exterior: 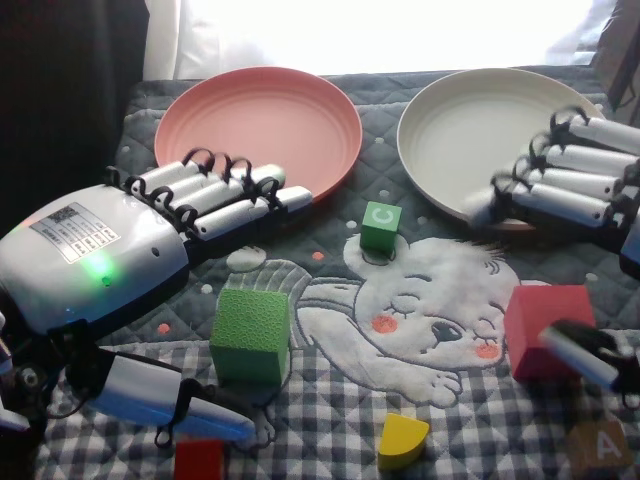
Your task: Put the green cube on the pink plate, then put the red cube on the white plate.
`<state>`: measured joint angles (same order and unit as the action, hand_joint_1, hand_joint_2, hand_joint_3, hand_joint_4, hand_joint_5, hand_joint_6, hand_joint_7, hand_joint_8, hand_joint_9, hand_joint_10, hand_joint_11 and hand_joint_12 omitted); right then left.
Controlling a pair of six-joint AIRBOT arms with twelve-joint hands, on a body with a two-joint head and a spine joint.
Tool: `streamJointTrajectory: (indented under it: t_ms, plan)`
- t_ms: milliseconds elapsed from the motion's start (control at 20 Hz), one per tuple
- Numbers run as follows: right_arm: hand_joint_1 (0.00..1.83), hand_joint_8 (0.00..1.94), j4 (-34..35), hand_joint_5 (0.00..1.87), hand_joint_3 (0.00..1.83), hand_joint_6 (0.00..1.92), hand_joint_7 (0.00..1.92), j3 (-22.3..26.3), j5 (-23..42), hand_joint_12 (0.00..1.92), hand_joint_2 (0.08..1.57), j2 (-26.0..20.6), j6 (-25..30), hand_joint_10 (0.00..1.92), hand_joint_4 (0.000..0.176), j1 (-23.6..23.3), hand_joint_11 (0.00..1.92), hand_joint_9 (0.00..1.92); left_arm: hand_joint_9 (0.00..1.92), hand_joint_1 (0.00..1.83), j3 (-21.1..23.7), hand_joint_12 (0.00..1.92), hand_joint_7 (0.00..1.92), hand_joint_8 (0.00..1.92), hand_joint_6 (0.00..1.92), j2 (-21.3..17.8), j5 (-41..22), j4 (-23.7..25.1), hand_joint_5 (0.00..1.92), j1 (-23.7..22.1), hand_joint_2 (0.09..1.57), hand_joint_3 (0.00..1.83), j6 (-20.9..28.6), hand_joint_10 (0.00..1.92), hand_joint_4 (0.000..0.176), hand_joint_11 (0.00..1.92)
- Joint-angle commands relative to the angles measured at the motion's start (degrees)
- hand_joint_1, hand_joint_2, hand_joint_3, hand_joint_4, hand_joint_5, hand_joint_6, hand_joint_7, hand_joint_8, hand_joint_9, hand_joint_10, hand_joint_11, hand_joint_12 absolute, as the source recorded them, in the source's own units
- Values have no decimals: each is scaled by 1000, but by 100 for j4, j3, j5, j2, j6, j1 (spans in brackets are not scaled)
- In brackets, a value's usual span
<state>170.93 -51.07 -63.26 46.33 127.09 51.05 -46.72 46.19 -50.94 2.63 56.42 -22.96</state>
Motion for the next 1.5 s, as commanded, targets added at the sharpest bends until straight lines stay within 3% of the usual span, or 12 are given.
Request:
streamJointTrajectory:
  t_ms: [0,50,300,350,500,850,1000,1050,1150,1200,1250,1450]
  plan:
    - [489,1156,148,126,1002,1241,334,-4,-669,1921,772,-3,3,1373,0,-29,32,237,16,639,2,844,0,0,1,0,-726,10,72,-65,785,31,17,95,94,0]
    - [503,1177,148,109,1016,1261,312,-4,-669,1921,764,-3,3,1396,0,-29,35,217,20,635,-1,872,0,0,1,3,-722,10,78,-65,793,17,17,79,103,0]
    - [543,1208,148,102,1032,1286,298,-12,-669,1921,751,20,3,1415,0,-29,14,194,292,647,-191,1020,316,26,15,262,-352,25,258,-222,939,14,17,105,9,0]
    - [557,1220,148,92,1041,1300,285,-13,-669,1921,754,20,3,1439,0,-29,2,171,313,637,-241,1061,340,26,15,323,-258,28,274,-263,954,11,17,110,0,0]
    - [538,1196,148,92,1053,1299,284,-13,-669,1921,738,20,3,1399,0,-30,0,159,361,678,-380,1171,372,20,7,511,-1,28,284,-326,986,6,17,121,0,0]
    - [561,1109,148,71,965,1276,261,-10,-669,1921,793,15,3,1332,0,-32,0,149,357,652,-607,1140,370,10,9,787,456,26,313,-275,965,0,17,111,0,0]
    - [556,1105,148,55,971,1284,241,-10,-669,1912,791,11,3,1324,0,-41,0,148,404,636,-653,1333,420,20,25,810,594,26,380,-262,999,9,17,146,0,0]
    - [554,1105,148,49,972,1284,240,-10,-670,1907,795,11,3,1322,0,-44,0,153,439,689,-669,1406,463,27,30,815,613,26,426,-262,1031,12,17,175,0,10]
    - [551,1108,148,49,973,1287,246,-10,-670,1911,789,14,3,1321,0,-45,0,153,613,995,-700,1420,772,99,63,835,585,25,710,-265,1183,5,17,529,0,280]
    - [543,1089,148,56,980,1275,247,-10,-670,1901,786,17,3,1301,0,-45,0,160,728,1263,-725,1399,771,1050,1120,850,561,4,643,-267,1245,0,17,1283,0,505]
    - [545,1085,148,57,983,1272,248,-10,-670,1902,790,18,3,1296,0,-45,0,158,700,1311,-743,1493,717,1335,1398,861,527,-40,591,-266,1266,0,17,1514,0,528]
    - [570,1117,148,79,976,1307,247,-11,-670,1921,782,25,3,1347,0,-45,0,132,700,1318,-807,1539,656,1467,1463,883,147,-246,571,-276,1278,1,17,1586,0,545]
